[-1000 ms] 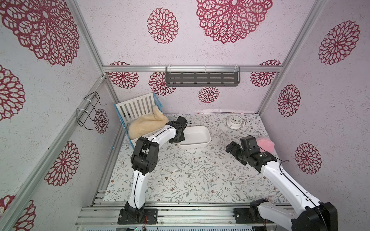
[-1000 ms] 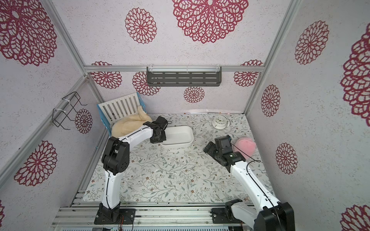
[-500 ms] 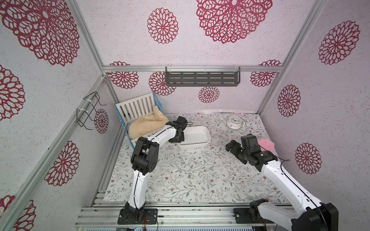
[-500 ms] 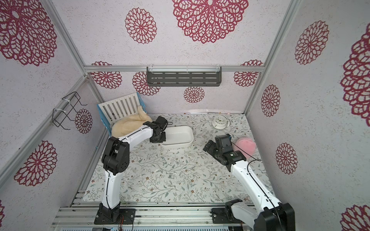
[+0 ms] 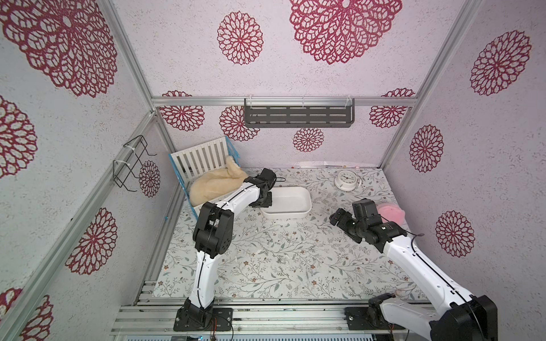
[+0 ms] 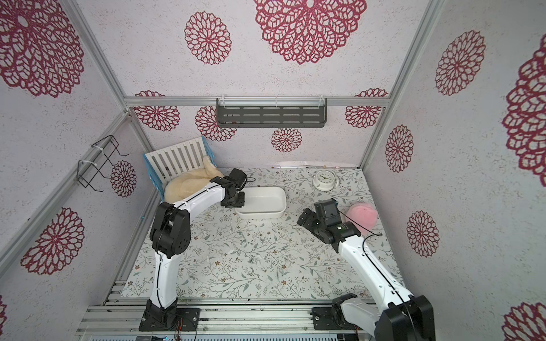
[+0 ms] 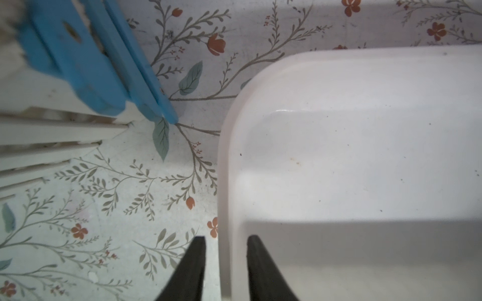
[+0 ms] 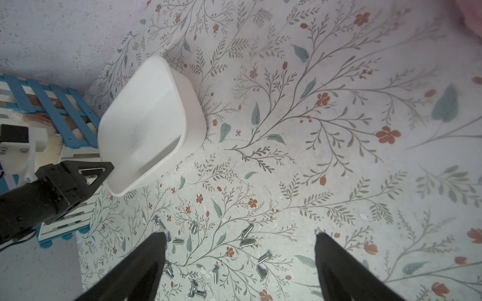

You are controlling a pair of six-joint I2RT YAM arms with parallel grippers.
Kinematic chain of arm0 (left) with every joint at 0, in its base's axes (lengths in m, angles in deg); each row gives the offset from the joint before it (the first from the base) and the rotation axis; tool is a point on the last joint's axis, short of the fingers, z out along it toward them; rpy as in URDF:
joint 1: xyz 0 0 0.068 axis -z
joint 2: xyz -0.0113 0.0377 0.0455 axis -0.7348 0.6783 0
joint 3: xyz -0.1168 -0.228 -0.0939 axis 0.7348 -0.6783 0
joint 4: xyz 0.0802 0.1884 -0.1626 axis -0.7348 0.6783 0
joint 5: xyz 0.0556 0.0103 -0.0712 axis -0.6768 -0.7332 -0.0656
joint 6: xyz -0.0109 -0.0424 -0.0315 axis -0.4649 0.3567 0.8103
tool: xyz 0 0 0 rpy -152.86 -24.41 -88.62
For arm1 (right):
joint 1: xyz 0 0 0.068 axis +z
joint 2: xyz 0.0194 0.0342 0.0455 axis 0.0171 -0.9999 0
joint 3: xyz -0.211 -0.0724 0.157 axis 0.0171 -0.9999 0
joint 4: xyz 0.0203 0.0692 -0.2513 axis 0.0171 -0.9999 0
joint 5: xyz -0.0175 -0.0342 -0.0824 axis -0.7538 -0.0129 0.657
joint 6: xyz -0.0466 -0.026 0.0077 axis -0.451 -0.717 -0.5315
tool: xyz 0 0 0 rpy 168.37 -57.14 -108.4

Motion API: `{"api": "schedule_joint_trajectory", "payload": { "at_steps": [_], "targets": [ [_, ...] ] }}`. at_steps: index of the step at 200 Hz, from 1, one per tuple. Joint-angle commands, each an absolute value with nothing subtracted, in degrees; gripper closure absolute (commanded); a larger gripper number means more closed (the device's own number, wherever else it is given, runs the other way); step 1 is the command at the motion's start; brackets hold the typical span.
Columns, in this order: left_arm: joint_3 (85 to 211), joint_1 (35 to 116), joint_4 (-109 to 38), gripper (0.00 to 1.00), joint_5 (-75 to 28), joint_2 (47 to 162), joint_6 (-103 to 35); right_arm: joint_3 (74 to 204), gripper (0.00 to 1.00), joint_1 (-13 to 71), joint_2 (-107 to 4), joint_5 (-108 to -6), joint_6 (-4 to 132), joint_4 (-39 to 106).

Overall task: Put the screws on the desktop into the storage box
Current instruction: Adjust the storage box at the center of the board.

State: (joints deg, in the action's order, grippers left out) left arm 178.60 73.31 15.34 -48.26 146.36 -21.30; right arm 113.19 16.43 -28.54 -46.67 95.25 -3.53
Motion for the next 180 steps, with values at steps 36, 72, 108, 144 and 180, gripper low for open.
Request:
{"api": "schedule_joint_trajectory", "payload": {
  "at_steps": [36,72,108,144,180],
  "targets": [
    [176.46,72.89,15.98,0.46,-48.15,140.08,-22.64,113.45,0.07,19.63,-30.52,-48.16,95.49,-2.46],
    [169.65,72.36,16.44,0.45,-46.72,127.99,-21.75,113.19,0.13,22.25,-31.81,-47.79,96.17,-2.69],
    [158.11,72.08,16.65,0.45,-45.25,117.12,-20.52,111.85,0.25,25.4,-31.07,-43.2,96.9,-2.0],
    [148.49,72.73,16.55,0.47,-40.54,111.18,-17.03,110.93,0.26,25.91,-32.98,-45.34,96.58,-2.16],
    [143.45,77.67,16.44,0.47,-40.23,109.87,-14.19,110.79,0.24,28.52,-35.86,-47.01,95.08,-0.33]
  ]
}}
